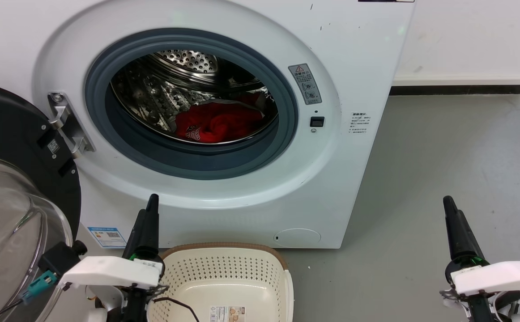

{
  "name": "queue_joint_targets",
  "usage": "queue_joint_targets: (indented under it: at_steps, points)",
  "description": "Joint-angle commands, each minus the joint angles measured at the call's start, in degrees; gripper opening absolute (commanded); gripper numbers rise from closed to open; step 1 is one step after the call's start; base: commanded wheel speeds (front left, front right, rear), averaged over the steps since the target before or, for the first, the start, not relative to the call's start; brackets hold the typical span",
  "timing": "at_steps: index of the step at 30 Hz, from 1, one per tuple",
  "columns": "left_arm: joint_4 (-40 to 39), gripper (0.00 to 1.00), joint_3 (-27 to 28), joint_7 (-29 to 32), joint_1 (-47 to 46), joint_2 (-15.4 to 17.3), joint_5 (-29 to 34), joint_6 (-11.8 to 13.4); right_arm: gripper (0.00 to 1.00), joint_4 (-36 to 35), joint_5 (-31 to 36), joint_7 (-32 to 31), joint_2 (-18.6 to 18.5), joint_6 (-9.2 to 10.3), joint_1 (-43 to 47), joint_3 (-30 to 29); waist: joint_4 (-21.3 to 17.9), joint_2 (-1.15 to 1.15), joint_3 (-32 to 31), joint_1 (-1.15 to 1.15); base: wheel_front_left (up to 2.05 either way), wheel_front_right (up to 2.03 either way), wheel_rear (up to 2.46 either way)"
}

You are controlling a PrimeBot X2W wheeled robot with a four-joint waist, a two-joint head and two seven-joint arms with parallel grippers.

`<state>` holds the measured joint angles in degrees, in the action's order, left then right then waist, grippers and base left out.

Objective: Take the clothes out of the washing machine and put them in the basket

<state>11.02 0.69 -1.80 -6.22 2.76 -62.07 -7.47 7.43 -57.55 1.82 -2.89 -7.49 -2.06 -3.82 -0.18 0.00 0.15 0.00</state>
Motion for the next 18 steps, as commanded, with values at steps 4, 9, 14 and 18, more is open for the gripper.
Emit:
queue_joint_targets:
  at_steps: [4,9,14,18]
  points:
    - [-1.4,1.00,-1.5,-1.4,-1.9,0.1,7.7,0.5,1.00,-2.0,7.0,1.4,-0.1,-0.01,0.1,0.4,0.0,0.00,0.0,0.00,0.00,0.00,0.00]
    - [-1.5,1.00,-2.6,-2.4,-2.3,0.5,14.6,1.0,1.00,-2.6,12.8,2.4,0.0,-0.01,0.4,0.5,0.0,0.00,0.0,0.00,0.00,0.00,0.00]
    - [-1.0,1.00,-3.8,-3.3,-2.8,1.2,20.0,1.9,1.00,-3.0,17.8,3.3,0.0,-0.01,0.9,0.6,0.0,0.00,-0.1,0.00,0.00,0.00,0.00]
    - [-0.4,1.00,-4.7,-4.1,-3.1,1.8,23.6,2.7,1.00,-3.2,21.4,4.0,0.0,-0.01,1.3,0.8,0.0,0.00,-0.1,0.00,0.00,0.00,0.00]
